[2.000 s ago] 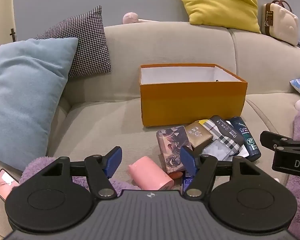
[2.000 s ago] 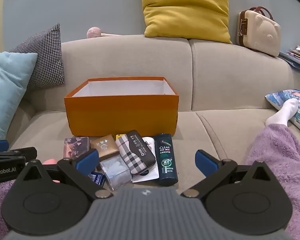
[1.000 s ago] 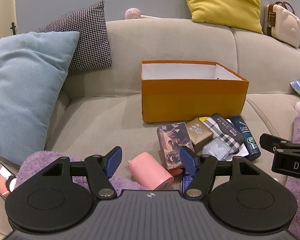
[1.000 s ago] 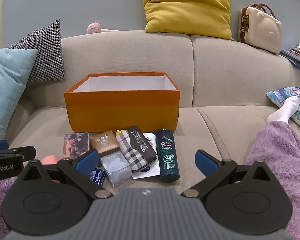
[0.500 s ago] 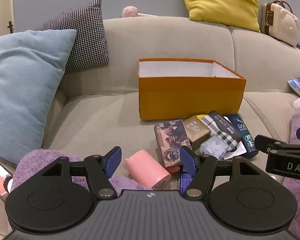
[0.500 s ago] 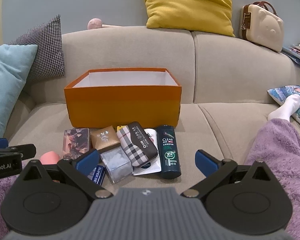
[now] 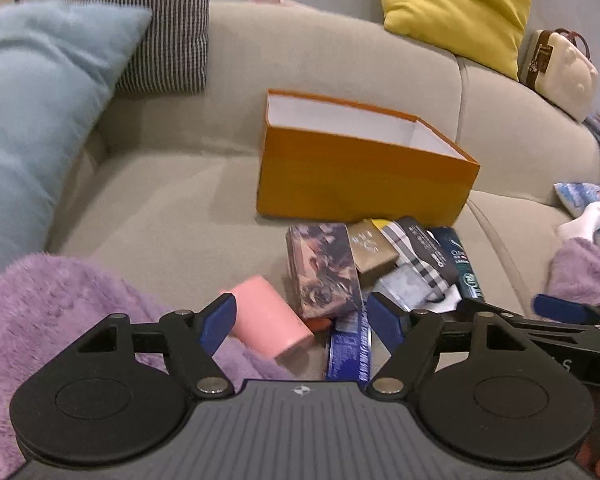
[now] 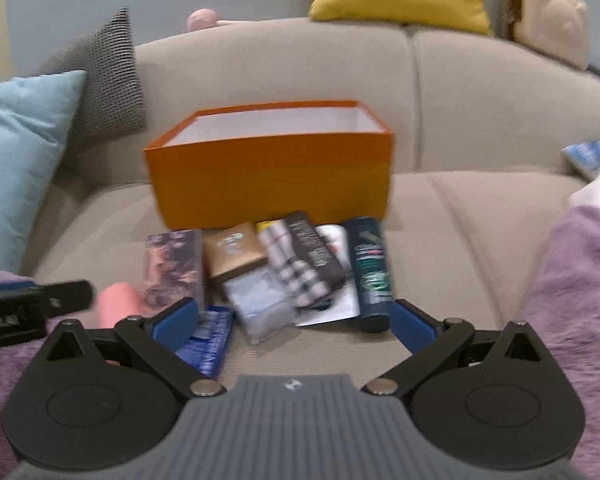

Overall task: Organize rigid objects
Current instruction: 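Lower the left gripper and grasp the dark photo card box upright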

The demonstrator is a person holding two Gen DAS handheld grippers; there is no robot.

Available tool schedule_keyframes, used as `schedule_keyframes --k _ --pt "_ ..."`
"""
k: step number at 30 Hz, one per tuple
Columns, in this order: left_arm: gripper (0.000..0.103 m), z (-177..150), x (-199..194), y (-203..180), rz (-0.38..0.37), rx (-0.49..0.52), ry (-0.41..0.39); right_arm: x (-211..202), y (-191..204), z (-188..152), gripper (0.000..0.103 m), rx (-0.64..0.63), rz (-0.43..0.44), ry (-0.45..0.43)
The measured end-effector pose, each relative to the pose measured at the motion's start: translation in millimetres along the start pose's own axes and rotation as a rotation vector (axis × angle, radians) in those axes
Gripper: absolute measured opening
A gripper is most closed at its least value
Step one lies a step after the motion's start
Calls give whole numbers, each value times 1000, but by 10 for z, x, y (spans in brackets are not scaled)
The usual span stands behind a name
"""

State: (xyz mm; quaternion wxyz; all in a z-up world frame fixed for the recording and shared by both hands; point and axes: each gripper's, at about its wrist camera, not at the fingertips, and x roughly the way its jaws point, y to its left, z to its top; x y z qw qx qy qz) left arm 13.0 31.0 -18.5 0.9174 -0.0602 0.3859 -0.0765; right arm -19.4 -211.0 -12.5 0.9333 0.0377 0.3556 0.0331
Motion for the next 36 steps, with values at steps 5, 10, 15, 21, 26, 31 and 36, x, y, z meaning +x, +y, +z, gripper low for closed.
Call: schedule_keyframes --k 5,10,15,21,26,31,36 --pt "79 39 121 105 -10 2 53 185 71 74 71 5 77 67" --pt "63 163 350 331 -37 -46 146 401 195 183 54 1 179 136" --pt "46 263 532 487 -95 -133 187 680 340 284 45 -5 234 188" --pt "46 389 781 438 -162 -136 205 978 454 332 24 -25 246 230" --pt "59 485 1050 429 -191 -159 245 1067 448 393 15 -59 216 223" --pt "64 478 1310 423 -224 -188 290 1124 413 355 8 -85 199 232" --pt "62 460 1476 443 -278 -226 319 1239 427 343 6 -104 202 253"
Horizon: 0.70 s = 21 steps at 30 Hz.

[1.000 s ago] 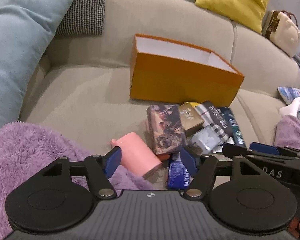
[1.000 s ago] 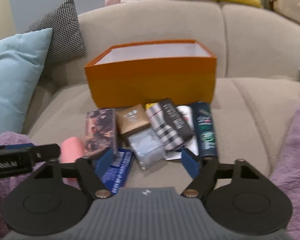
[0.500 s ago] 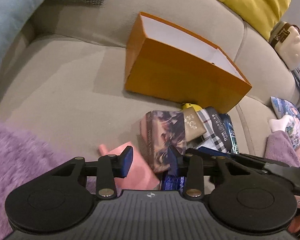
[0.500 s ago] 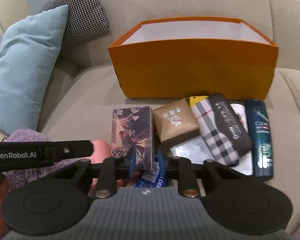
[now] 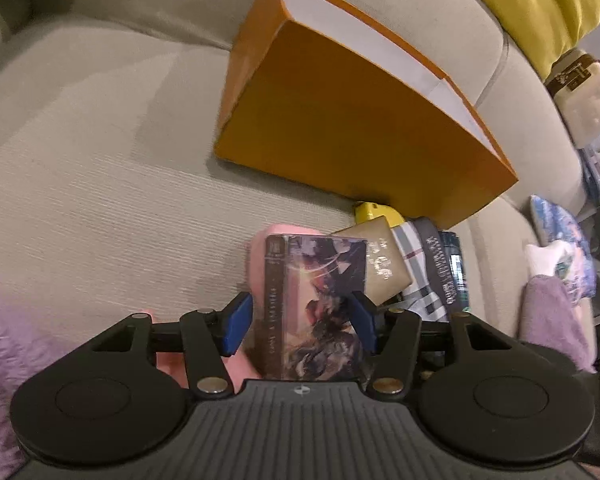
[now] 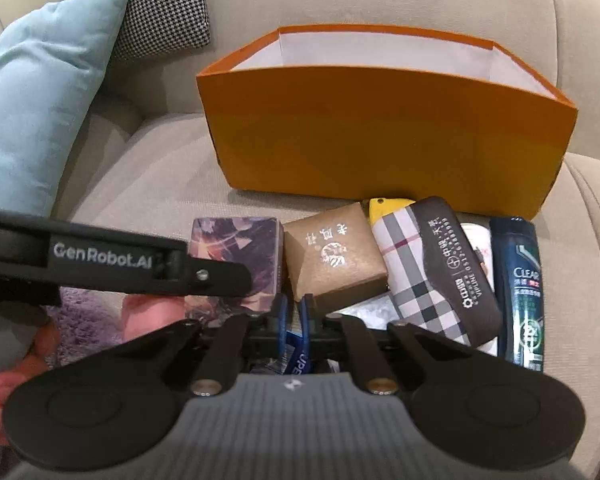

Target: Organize rigid objects

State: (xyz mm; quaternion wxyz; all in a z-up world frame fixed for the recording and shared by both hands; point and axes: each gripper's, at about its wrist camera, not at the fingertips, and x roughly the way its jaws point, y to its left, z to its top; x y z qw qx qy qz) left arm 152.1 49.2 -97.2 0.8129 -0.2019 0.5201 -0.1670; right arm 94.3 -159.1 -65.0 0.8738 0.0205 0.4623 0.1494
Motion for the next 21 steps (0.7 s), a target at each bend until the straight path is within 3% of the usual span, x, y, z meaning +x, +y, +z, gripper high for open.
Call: schedule_keyframes --k 9,21 --pt "33 -65 -179 -92 10 37 -26 70 59 31 4 -24 -15 2" --pt "25 -64 -166 -204 -8 36 -25 48 79 12 3 -44 -21 -20"
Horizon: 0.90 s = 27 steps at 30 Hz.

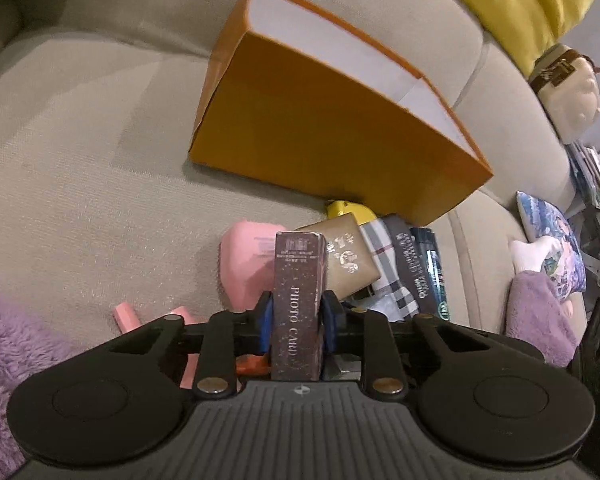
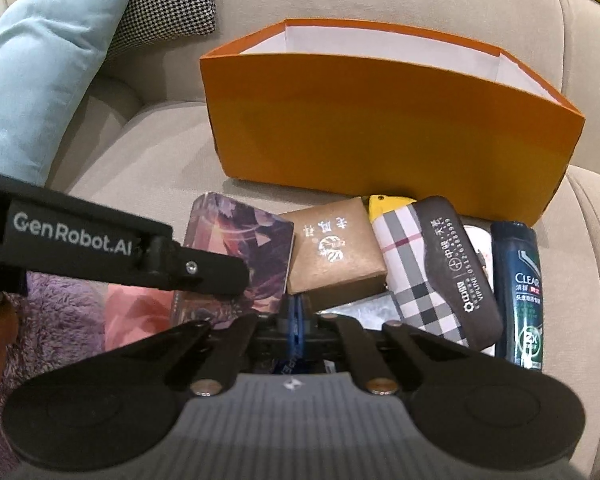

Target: Organize rigid objects

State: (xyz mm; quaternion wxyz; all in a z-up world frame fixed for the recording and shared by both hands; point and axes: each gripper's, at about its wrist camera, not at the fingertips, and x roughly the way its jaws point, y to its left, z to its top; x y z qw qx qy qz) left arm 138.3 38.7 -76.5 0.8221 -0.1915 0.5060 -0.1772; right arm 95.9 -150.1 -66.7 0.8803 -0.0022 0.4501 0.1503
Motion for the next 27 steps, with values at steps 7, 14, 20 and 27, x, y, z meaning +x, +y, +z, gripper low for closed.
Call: schedule_keyframes --k 7,14,20,27 --pt "24 -98 -438 19 27 26 -64 -283 -16 -113 7 28 42 -12" --pt "24 -236 -604 141 13 -32 -66 -255 -138 -361 34 164 81 127" --pt "24 -223 -778 177 50 -27 -116 -86 -249 -334 36 246 94 164" --pt "24 -180 -897 314 119 -63 -133 65 -194 -340 36 242 103 180"
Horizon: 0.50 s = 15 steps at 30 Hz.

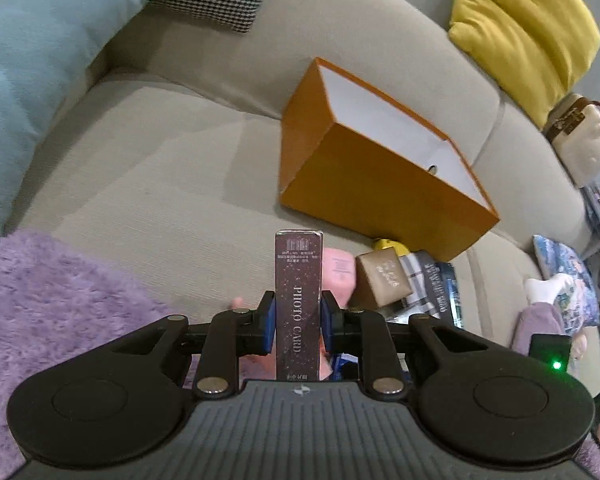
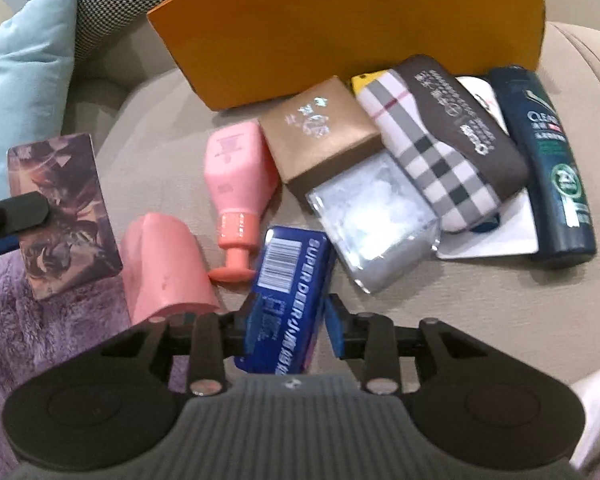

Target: Organize rigid objects

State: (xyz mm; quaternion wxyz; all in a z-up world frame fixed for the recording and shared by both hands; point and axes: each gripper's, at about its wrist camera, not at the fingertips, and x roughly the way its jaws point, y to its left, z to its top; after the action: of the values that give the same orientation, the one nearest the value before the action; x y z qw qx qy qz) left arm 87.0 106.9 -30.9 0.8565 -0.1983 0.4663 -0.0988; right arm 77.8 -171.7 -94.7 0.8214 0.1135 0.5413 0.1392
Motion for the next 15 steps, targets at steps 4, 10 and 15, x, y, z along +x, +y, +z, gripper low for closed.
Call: schedule_keyframes --k 4,10,15 --pt "24 -22 30 21 26 -10 15 90 167 43 36 -21 1 -3" --pt "24 15 92 -161 -62 13 33 -179 235 107 36 -90 1 -18" --pt "24 104 306 -425 -117 58 49 -596 121 301 36 -131 -41 -142"
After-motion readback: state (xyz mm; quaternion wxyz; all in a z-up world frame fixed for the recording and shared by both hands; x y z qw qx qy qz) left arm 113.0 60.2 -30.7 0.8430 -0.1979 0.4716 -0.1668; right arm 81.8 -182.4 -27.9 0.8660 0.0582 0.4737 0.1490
